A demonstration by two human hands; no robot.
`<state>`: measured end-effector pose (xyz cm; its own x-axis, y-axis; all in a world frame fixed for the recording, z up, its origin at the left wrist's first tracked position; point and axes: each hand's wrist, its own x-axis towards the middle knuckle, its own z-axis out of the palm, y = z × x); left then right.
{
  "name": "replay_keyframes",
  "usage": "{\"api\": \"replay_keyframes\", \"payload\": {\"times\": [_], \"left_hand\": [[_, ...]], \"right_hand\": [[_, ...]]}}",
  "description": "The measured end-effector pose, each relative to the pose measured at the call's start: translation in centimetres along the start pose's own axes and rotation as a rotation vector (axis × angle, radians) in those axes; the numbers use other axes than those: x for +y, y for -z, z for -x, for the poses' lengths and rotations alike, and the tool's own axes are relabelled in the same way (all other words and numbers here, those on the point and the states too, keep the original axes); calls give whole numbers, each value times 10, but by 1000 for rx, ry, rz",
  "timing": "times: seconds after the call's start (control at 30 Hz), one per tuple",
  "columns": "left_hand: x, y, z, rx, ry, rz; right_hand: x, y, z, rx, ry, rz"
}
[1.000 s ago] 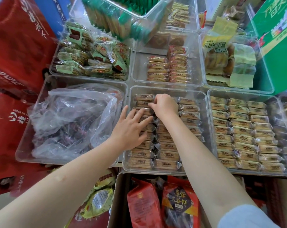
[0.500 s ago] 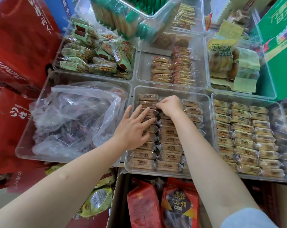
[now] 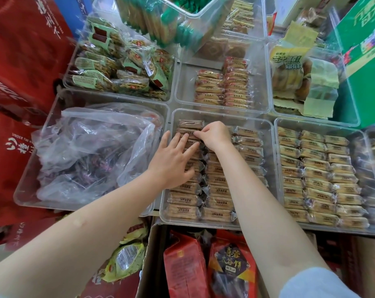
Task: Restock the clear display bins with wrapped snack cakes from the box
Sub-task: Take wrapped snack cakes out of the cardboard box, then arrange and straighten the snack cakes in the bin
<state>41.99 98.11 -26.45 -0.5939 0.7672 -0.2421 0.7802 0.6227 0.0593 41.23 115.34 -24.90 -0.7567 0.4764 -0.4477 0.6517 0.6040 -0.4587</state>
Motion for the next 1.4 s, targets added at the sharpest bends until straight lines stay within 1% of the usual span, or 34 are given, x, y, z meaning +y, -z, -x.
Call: {"api": "replay_keyframes", "payload": {"times": [0.1, 0.17, 0.27, 0.33, 0.37, 0.43, 0.53, 0.6, 0.63, 0.73, 0.8, 0.9, 1.0, 1.07, 1.1, 1.23, 1.4], "left_hand": [[1, 2, -2, -6, 5, -9], [0, 3, -5, -6, 8, -20], [-1, 2, -4, 6, -4, -16], [-2, 1, -4, 32, -9, -3], [-3, 0, -6, 48, -6, 4], [-4, 2, -14, 74, 21, 13], [-9, 7, -29, 64, 74, 12], [-9, 8, -32, 59, 72, -1], [-9, 8, -32, 58, 69, -1], [-10, 7, -30, 67, 70, 10], [-10, 7, -31, 72, 70, 21], [-10, 7, -31, 88, 67, 38], [-11, 4, -31, 126, 58, 55], [-10, 3, -32, 135, 57, 56], [-10, 3, -32, 125, 59, 54], [-9, 5, -33, 101, 63, 33], [-9, 4, -35, 72, 59, -31]], "right_hand": [[-4, -11, -2, 59, -8, 113], [-2, -11, -3, 73, 15, 137], [17, 6, -1, 174, 77, -21], [34, 23, 1, 263, 74, -129], [40, 30, 2, 270, 76, -156], [43, 36, 4, 229, 117, -168], [30, 30, 4, 148, 197, -167], [18, 22, -3, 122, 202, -139], [13, 17, -7, 114, 178, -90], [-2, 6, -17, 90, 50, 168], [-10, 1, -23, 78, -11, 203], [-8, 3, -33, 37, -69, 2], [6, 9, -31, 13, -39, -263], [10, 9, -24, 28, -22, -357], [11, 8, -23, 35, -13, -363], [8, 7, -26, 1, 27, -198], [2, 6, -35, -55, 7, 44]]}}
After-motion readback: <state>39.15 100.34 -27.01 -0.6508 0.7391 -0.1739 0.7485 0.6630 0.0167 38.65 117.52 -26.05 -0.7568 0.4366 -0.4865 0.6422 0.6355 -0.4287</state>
